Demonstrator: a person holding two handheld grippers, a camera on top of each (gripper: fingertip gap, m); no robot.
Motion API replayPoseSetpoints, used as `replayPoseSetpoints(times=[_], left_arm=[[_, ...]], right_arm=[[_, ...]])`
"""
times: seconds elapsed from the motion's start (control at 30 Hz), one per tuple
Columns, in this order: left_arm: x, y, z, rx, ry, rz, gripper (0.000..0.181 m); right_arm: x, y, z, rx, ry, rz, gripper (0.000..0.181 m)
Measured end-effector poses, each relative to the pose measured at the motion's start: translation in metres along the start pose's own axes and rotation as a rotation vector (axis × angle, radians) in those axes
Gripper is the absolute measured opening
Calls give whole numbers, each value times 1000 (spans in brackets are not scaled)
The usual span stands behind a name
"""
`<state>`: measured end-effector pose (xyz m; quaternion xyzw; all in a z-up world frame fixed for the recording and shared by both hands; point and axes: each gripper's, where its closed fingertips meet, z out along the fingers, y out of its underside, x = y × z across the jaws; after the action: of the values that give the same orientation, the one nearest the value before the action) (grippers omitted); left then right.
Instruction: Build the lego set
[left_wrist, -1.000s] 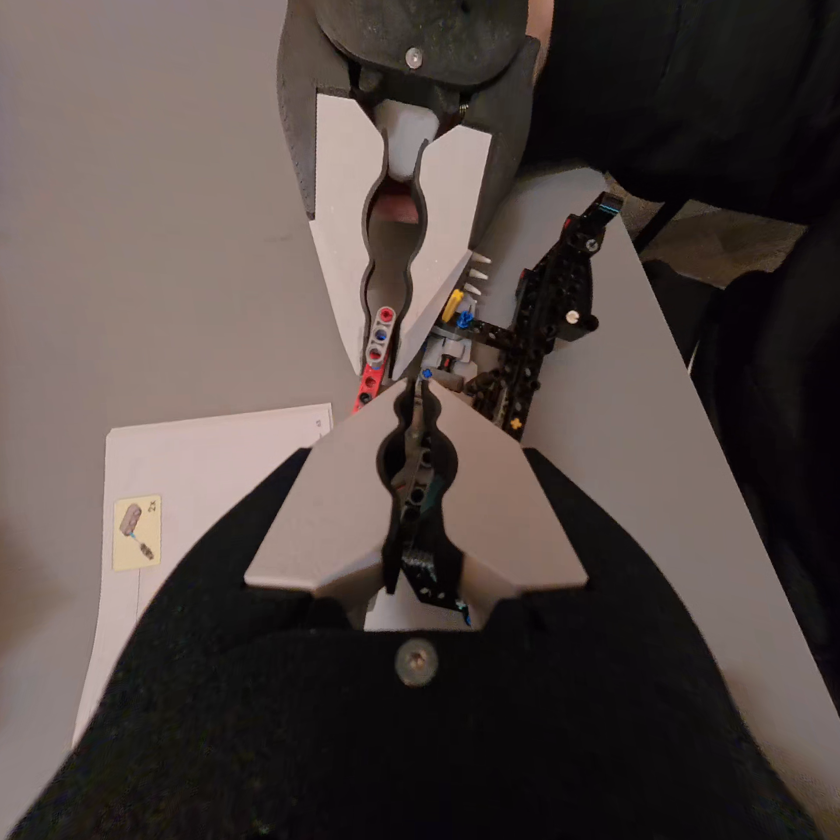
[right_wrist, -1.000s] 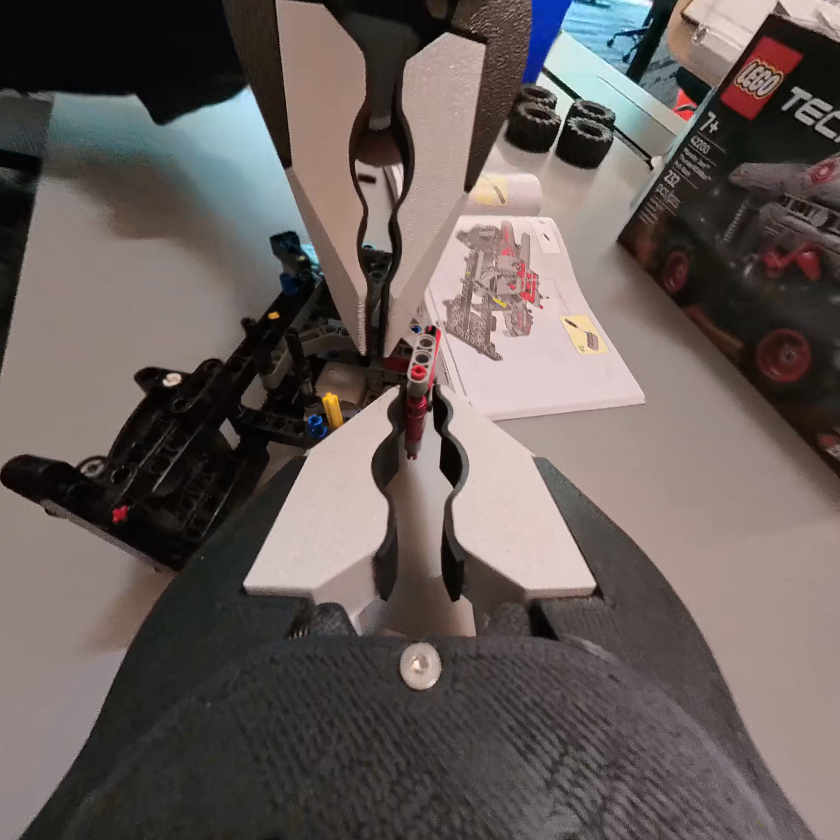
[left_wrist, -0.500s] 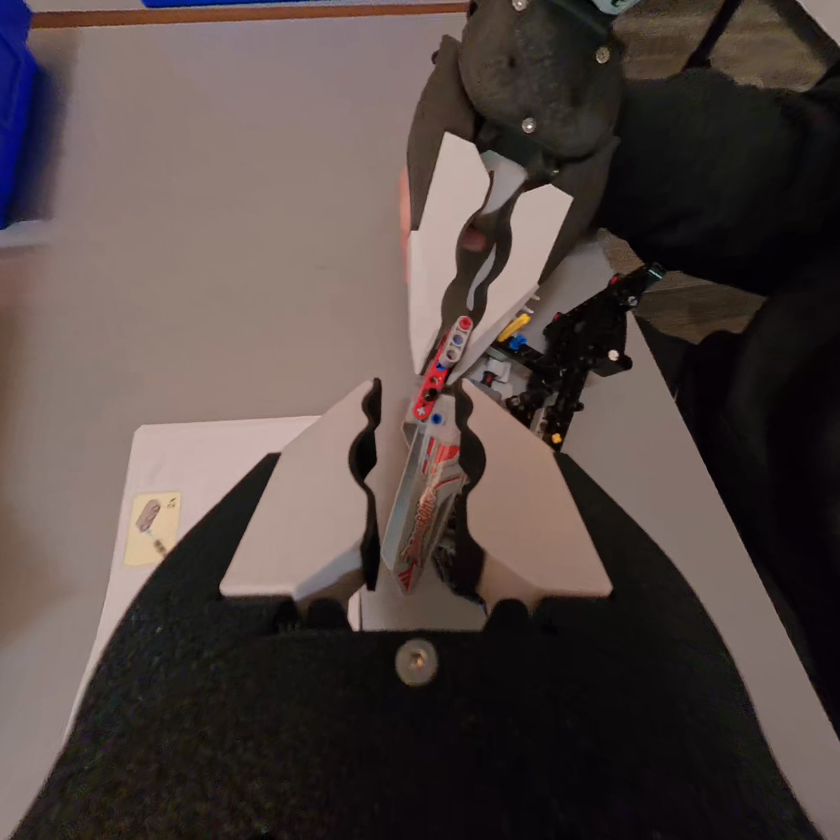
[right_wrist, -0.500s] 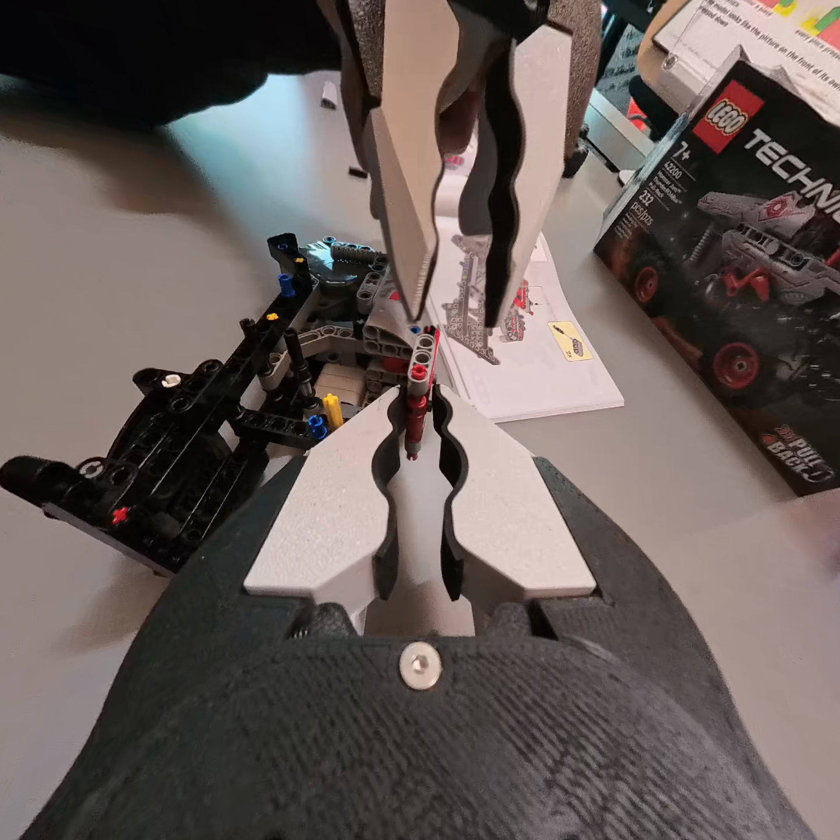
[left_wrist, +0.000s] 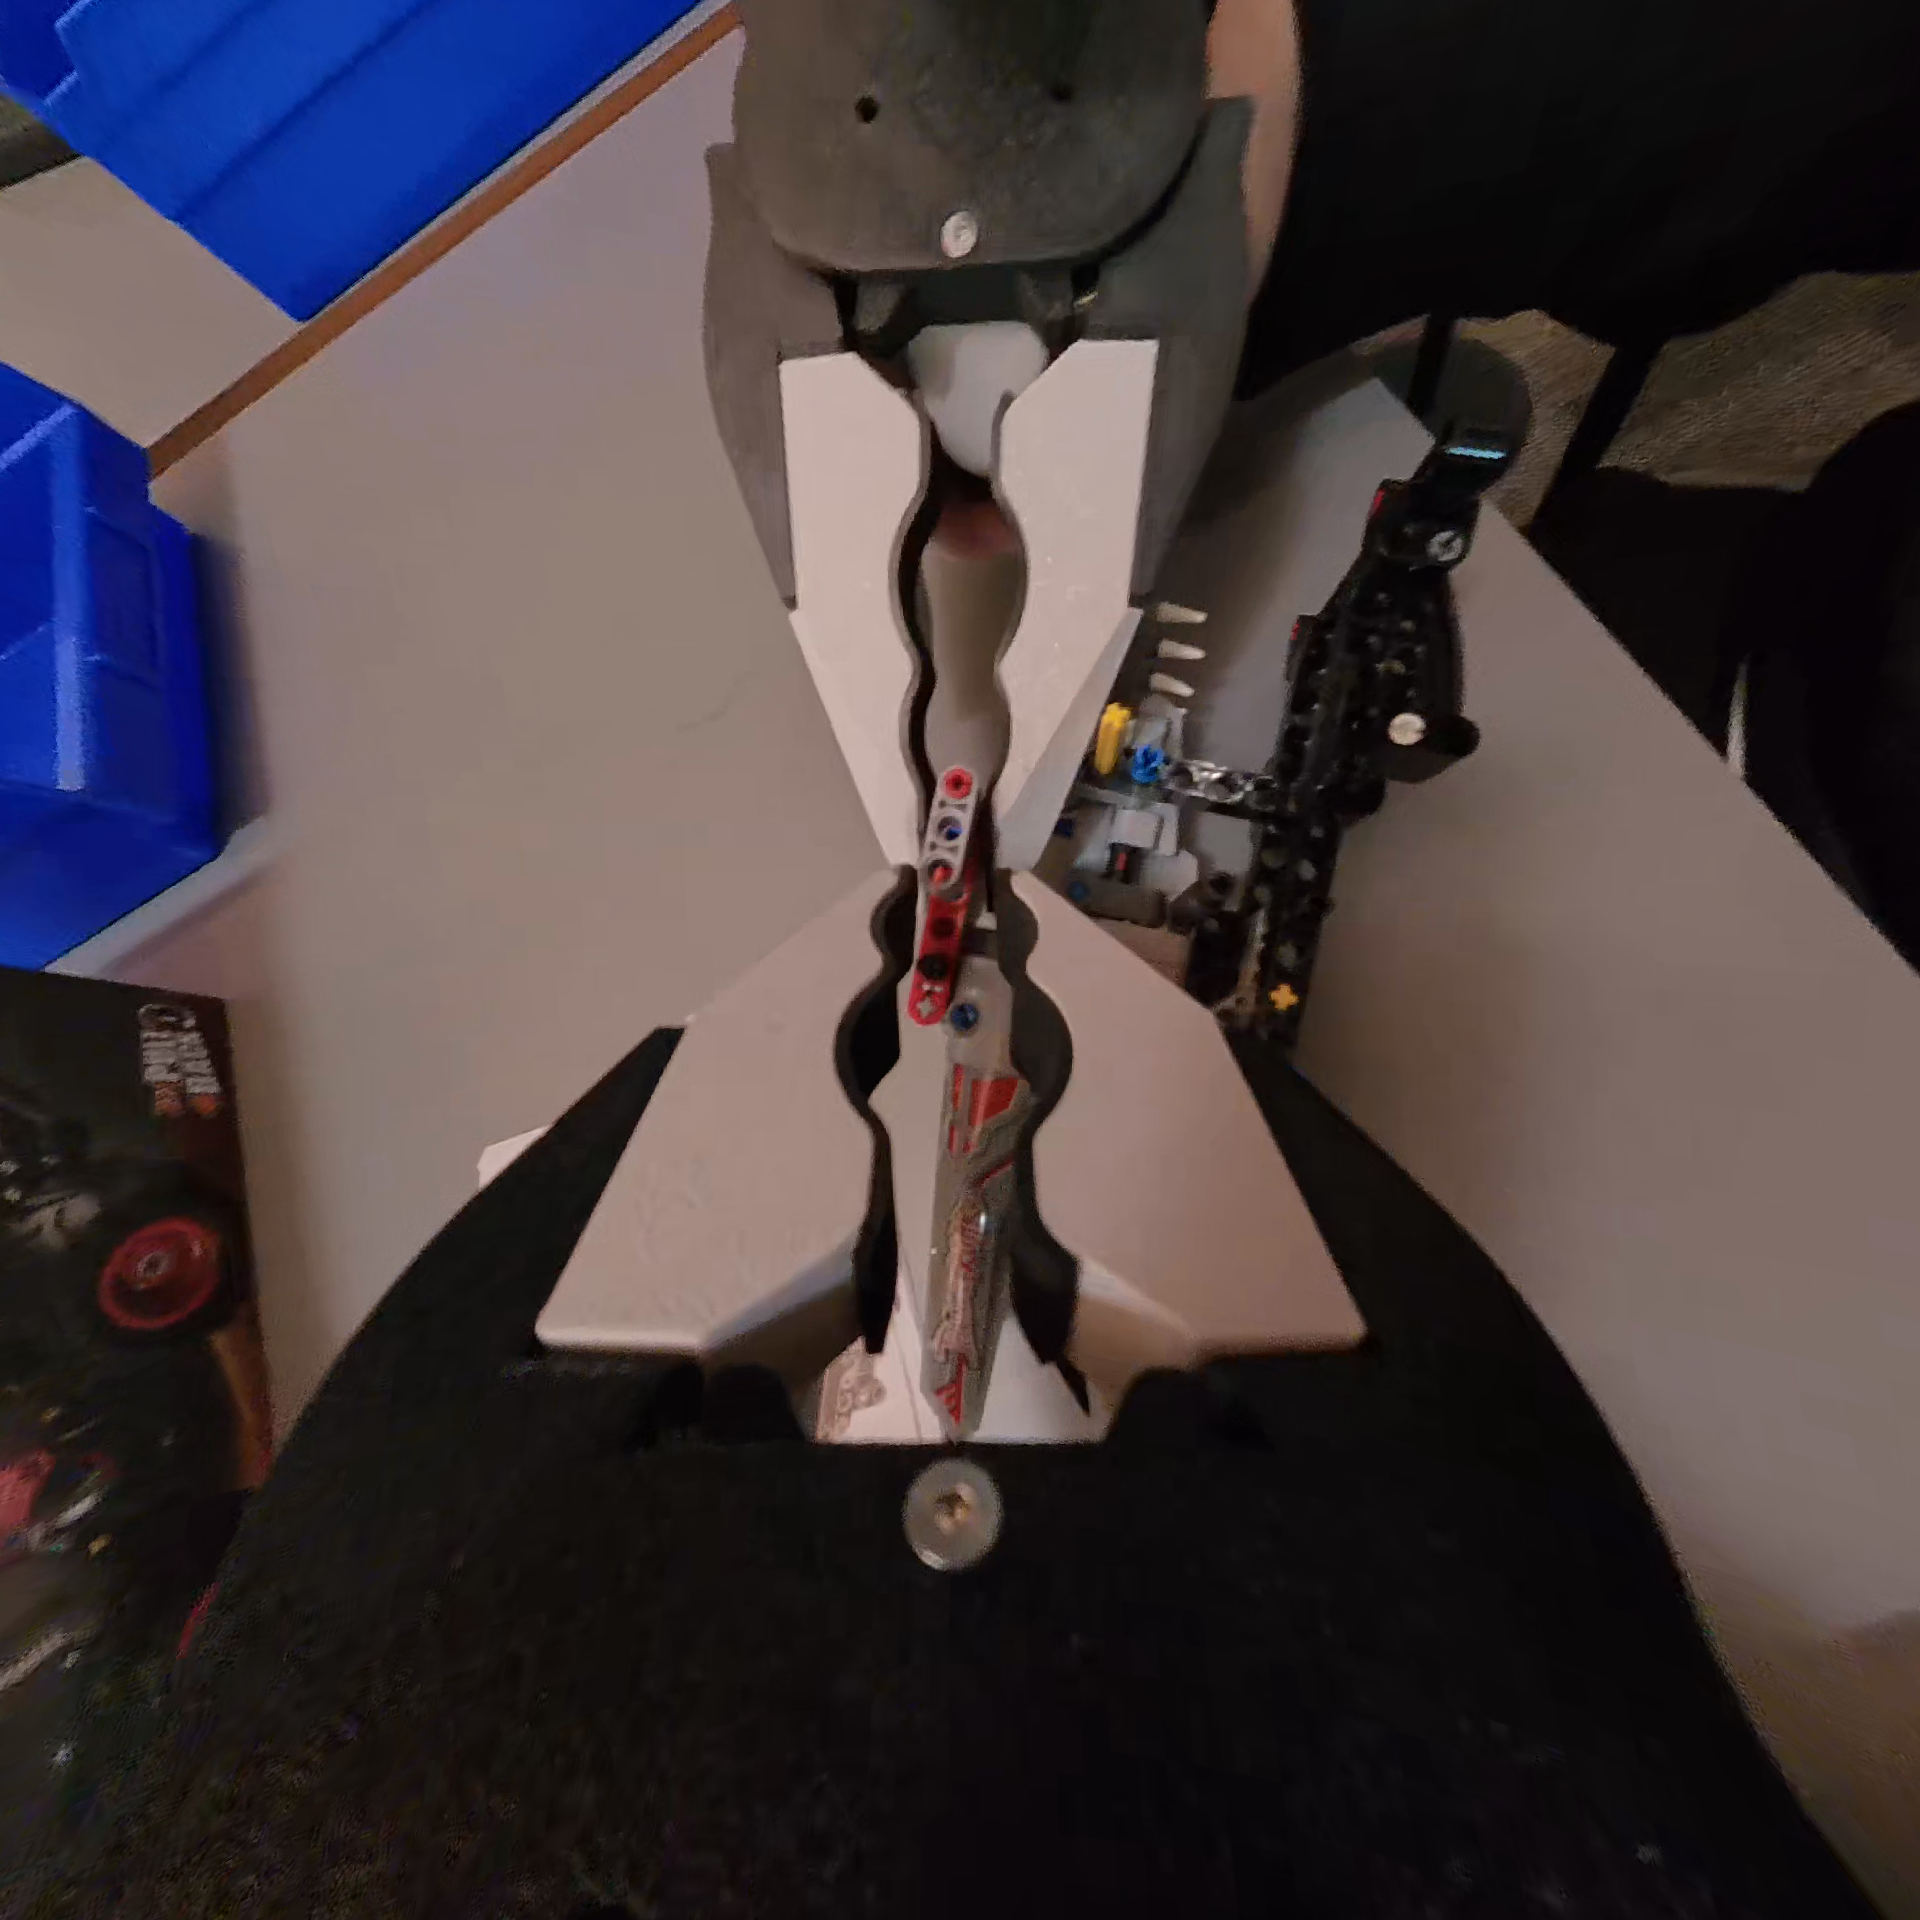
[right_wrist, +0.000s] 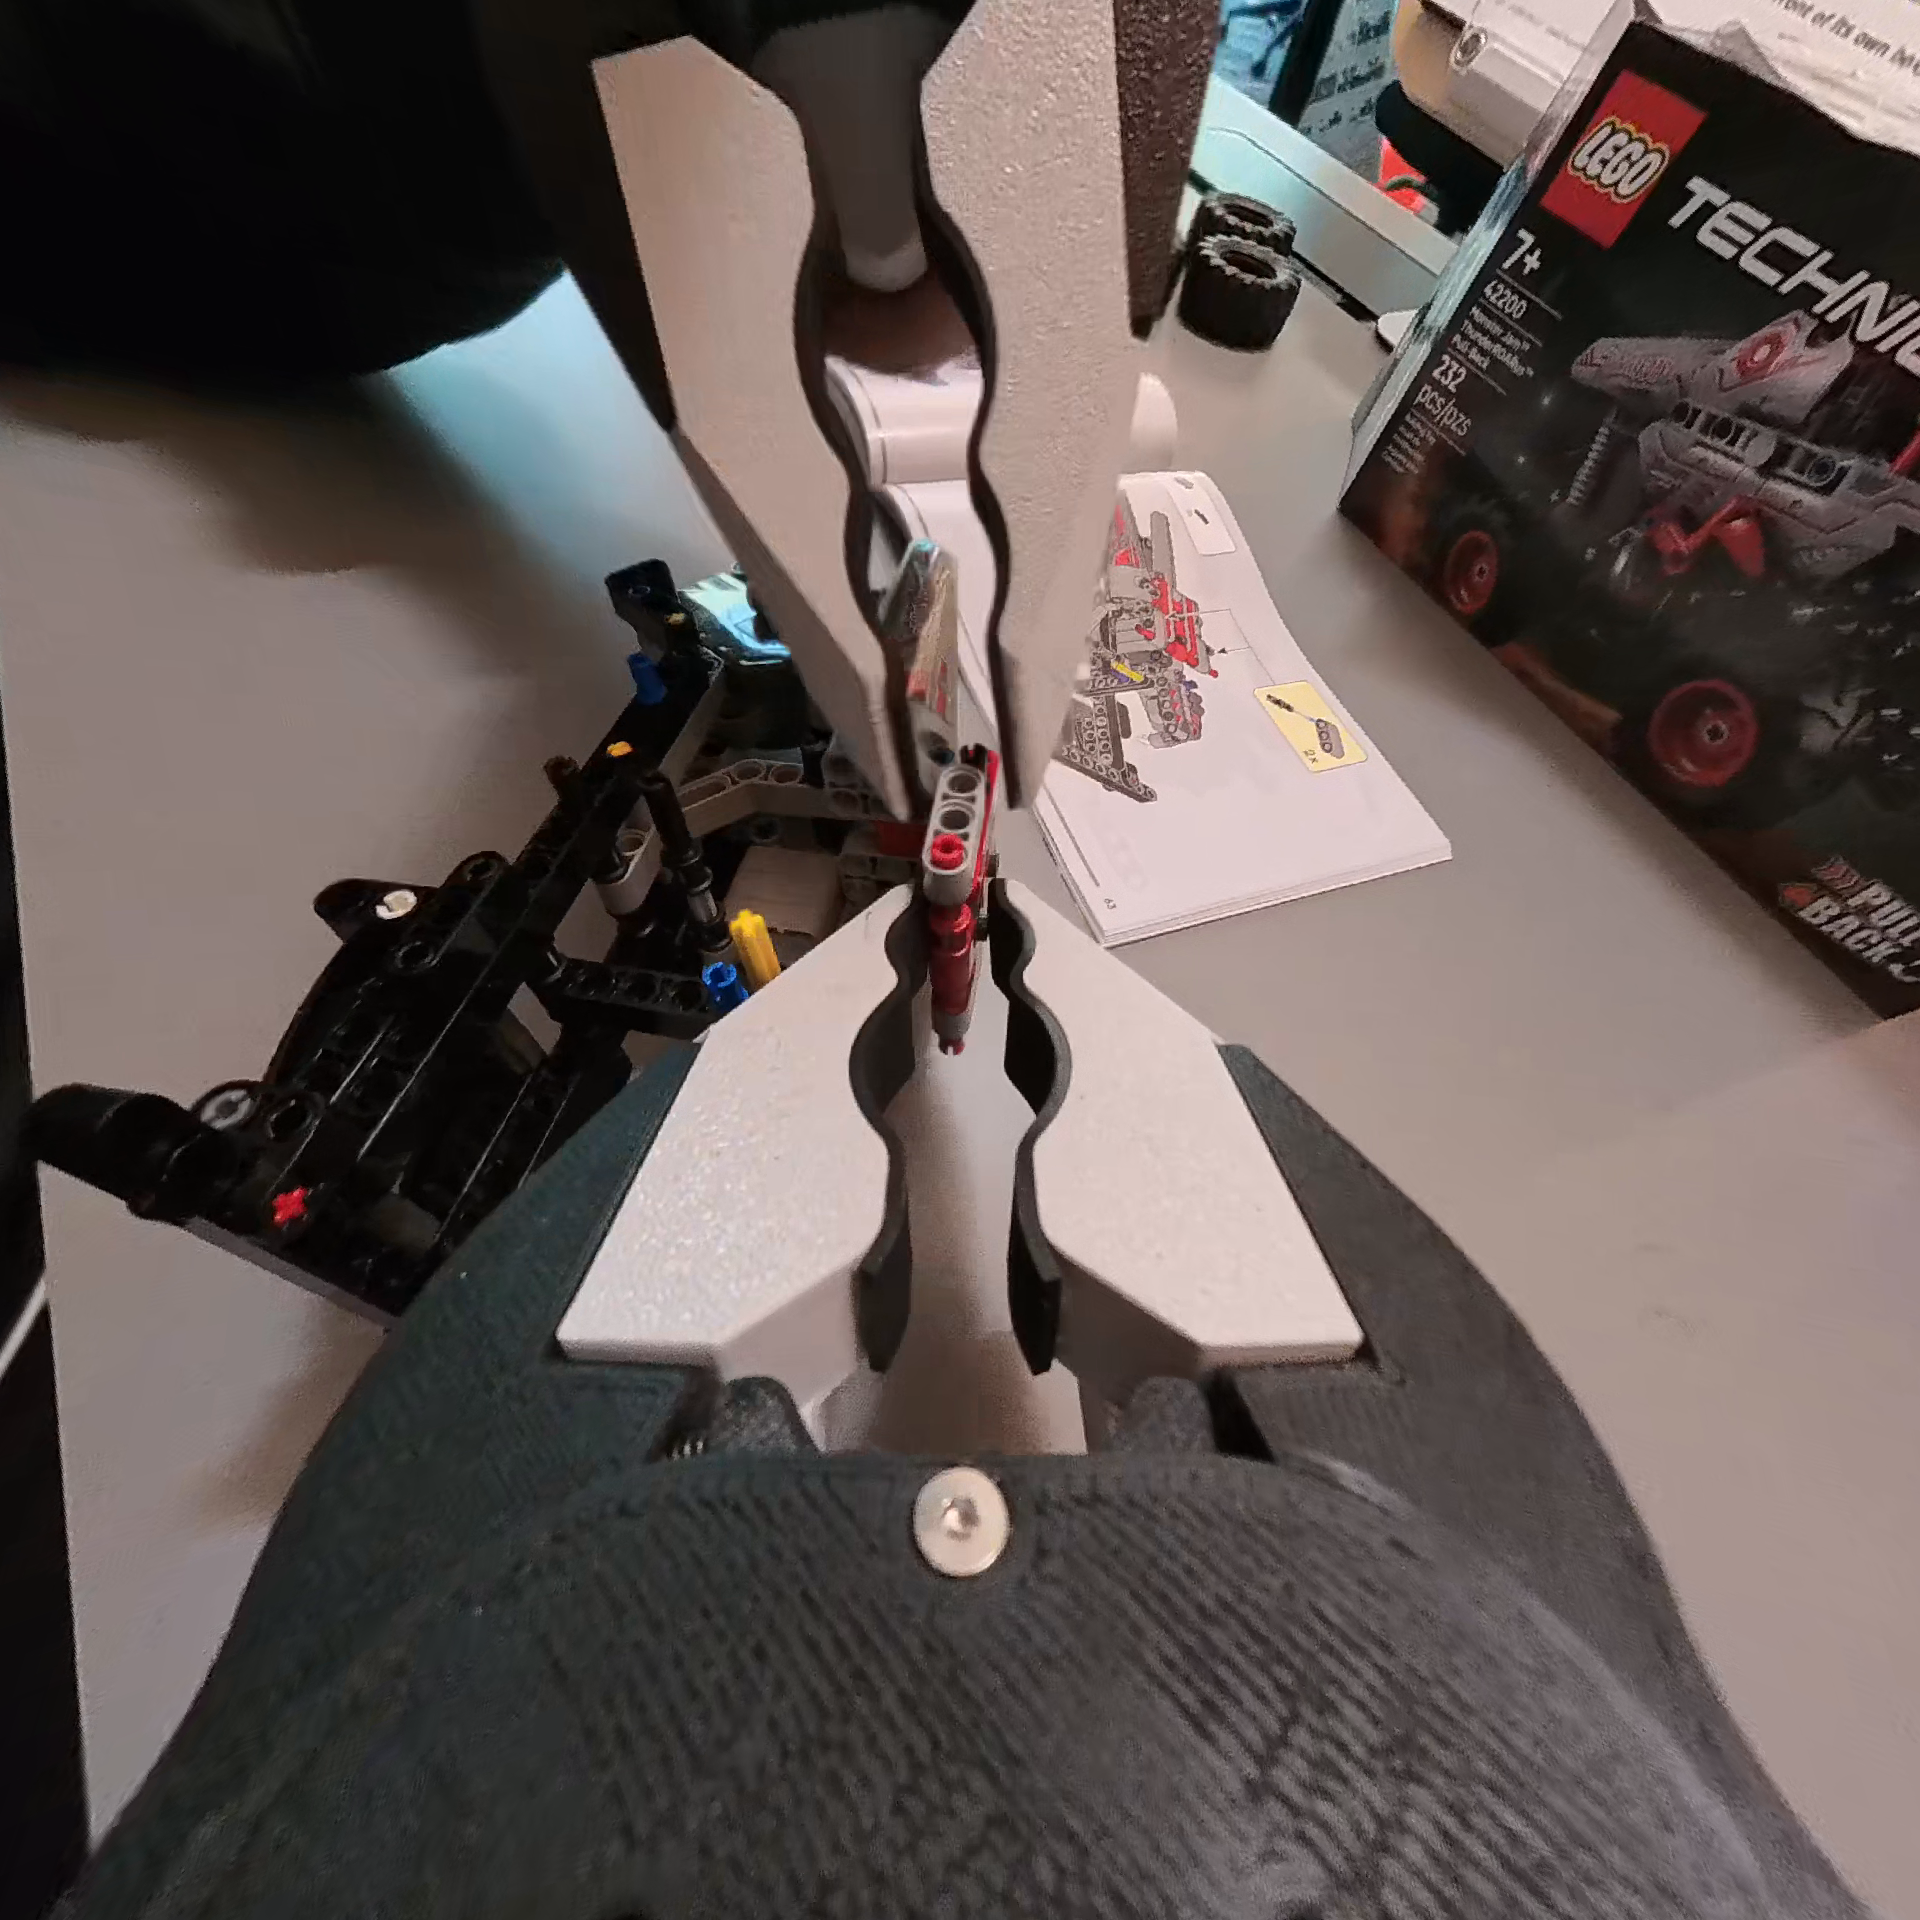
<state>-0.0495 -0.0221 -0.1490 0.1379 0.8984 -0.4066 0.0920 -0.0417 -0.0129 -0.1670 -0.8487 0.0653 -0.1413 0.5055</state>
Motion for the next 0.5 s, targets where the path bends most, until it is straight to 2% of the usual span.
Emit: replayPoseSetpoints(times=[0.13,0.2,0.5], left_arm=[[-7,-4,-3,8,-19,-17,17],[-5,-7,-2,25,3,-28,14],[-8,4,8,-60,22,-89,2]], right_arm=[[0,1,3,6,-20,38,9],[1,3,4,3,-30,65,9],[1,12,13,-68,-53,100,9]])
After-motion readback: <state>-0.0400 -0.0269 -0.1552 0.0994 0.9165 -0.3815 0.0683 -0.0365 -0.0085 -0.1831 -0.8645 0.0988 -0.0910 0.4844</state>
